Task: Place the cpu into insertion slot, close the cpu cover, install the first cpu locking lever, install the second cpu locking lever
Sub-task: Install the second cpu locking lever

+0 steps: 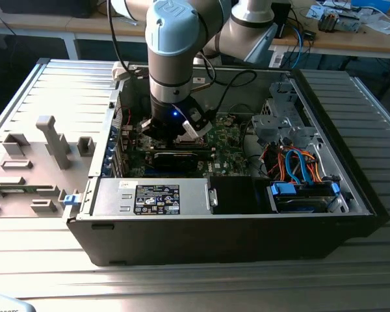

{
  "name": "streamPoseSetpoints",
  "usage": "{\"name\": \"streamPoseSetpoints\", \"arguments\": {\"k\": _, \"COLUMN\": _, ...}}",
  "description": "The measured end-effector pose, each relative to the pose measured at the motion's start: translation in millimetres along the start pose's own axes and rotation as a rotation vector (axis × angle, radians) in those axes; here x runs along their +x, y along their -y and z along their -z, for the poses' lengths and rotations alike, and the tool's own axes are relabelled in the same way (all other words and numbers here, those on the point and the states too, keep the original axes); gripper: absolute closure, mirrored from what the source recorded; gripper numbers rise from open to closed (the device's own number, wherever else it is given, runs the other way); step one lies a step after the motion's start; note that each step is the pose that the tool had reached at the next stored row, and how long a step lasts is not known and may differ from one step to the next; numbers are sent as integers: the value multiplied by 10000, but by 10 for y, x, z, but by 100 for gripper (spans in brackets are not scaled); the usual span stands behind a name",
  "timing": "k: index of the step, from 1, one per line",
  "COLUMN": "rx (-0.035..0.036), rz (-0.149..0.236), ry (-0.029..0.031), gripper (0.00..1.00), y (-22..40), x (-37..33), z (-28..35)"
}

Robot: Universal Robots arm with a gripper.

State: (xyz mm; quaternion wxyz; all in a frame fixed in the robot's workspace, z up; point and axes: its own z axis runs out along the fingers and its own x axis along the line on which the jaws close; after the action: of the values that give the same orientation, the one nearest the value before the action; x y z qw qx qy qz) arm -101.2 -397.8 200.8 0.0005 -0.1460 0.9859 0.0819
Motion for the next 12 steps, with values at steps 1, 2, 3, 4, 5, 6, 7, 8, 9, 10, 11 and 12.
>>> {"name": "streamPoseSetpoints", "arguments": {"k": 1, "rx": -3, "rz": 6, "ry": 2, "gripper": 89, "y": 0, "x": 0, "z": -1}}
{"name": "streamPoseSetpoints", "arguments": {"k": 2, "rx": -1, "rz": 29, "ry": -2, "gripper": 89, "y": -1, "x": 0, "z": 5}}
{"name": "streamPoseSetpoints", "arguments": {"k": 3, "rx": 15, "rz": 40, "ry": 1, "gripper": 89, "y": -5, "x": -2, "z": 25}}
{"name": "streamPoseSetpoints", "arguments": {"k": 4, "rx": 48, "rz": 52, "ry": -11, "gripper": 89, "y": -9, "x": -3, "z": 56}}
{"name": "streamPoseSetpoints", "arguments": {"k": 5, "rx": 70, "rz": 63, "ry": -22, "gripper": 89, "y": -16, "x": -4, "z": 99}}
{"name": "streamPoseSetpoints", "arguments": {"k": 6, "rx": 108, "rz": 65, "ry": -31, "gripper": 89, "y": -26, "x": -12, "z": 163}}
{"name": "streamPoseSetpoints", "arguments": {"k": 7, "rx": 164, "rz": 58, "ry": -84, "gripper": 89, "y": -26, "x": -46, "z": 165}}
{"name": "streamPoseSetpoints", "arguments": {"k": 8, "rx": 176, "rz": 47, "ry": -144, "gripper": 89, "y": -24, "x": -82, "z": 165}}
{"name": "streamPoseSetpoints", "arguments": {"k": 9, "rx": 177, "rz": 40, "ry": -187, "gripper": 89, "y": -23, "x": -112, "z": 164}}
{"name": "streamPoseSetpoints", "arguments": {"k": 10, "rx": 191, "rz": 31, "ry": -261, "gripper": 89, "y": -18, "x": -165, "z": 162}}
{"name": "streamPoseSetpoints", "arguments": {"k": 11, "rx": 212, "rz": 24, "ry": -323, "gripper": 89, "y": -15, "x": -204, "z": 160}}
{"name": "streamPoseSetpoints", "arguments": {"k": 12, "rx": 234, "rz": 17, "ry": -360, "gripper": 89, "y": -16, "x": -227, "z": 156}}
